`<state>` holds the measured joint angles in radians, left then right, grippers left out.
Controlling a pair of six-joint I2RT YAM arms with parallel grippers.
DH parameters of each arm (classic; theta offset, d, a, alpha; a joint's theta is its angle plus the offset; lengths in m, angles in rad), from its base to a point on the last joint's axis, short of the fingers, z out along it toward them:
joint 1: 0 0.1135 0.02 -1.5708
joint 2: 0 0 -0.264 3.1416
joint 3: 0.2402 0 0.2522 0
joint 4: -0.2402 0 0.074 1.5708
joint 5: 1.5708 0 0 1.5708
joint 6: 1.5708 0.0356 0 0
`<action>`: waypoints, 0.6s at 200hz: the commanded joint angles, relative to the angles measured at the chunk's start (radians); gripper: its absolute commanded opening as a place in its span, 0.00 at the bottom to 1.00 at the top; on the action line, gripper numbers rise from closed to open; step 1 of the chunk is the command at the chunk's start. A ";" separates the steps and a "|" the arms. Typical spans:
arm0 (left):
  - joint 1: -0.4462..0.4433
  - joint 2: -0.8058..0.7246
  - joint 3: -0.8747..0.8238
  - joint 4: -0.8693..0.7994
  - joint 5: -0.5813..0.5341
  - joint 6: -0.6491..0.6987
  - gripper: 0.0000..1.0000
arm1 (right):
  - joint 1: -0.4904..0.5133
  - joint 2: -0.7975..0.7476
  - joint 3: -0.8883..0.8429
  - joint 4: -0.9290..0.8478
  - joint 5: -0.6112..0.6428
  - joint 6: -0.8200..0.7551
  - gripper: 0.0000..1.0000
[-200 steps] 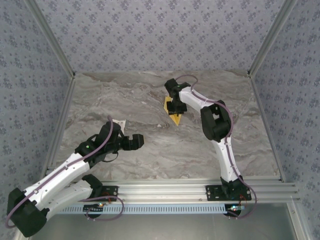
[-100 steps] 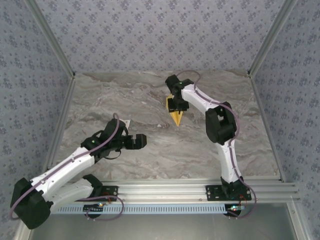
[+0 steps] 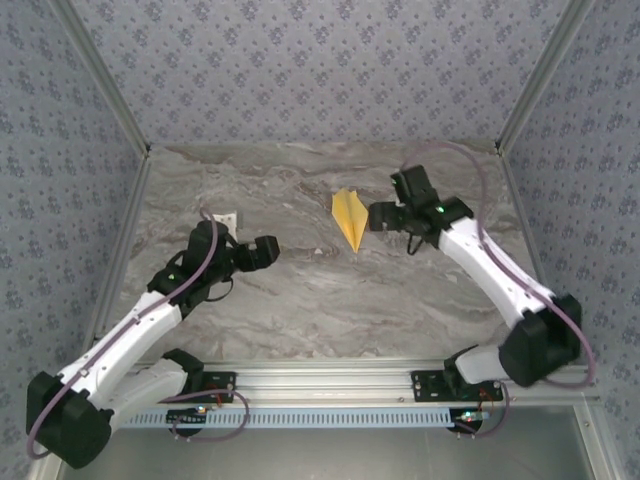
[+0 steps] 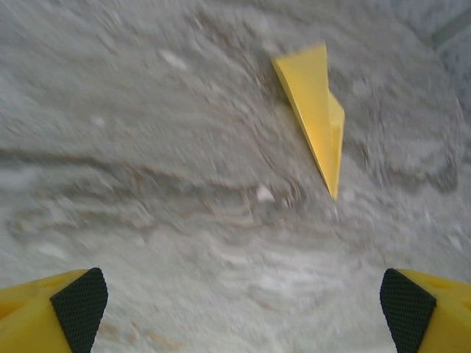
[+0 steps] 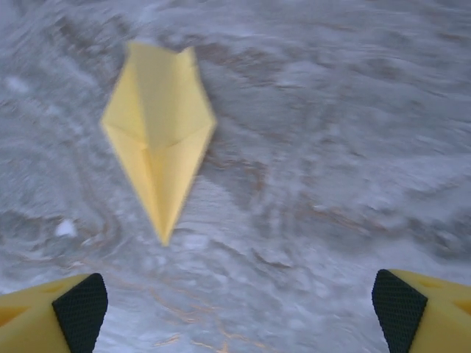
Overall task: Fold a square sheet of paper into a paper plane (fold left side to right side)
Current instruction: Reset both arms
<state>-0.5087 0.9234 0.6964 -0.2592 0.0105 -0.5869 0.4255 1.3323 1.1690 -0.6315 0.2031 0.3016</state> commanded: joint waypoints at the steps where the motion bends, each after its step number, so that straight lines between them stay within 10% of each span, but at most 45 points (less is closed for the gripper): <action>1: 0.015 -0.034 -0.029 0.123 -0.222 0.076 0.98 | -0.085 -0.105 -0.186 0.174 0.096 -0.034 1.00; 60: 0.051 0.005 -0.151 0.301 -0.547 0.333 0.98 | -0.348 -0.269 -0.692 0.716 0.060 -0.206 1.00; 120: 0.249 0.122 -0.212 0.417 -0.425 0.447 0.98 | -0.446 -0.130 -0.846 1.175 -0.090 -0.287 1.00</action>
<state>-0.3111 1.0225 0.4915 0.0513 -0.4793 -0.2501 -0.0116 1.1660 0.3504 0.2203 0.1890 0.0856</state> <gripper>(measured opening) 0.984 0.999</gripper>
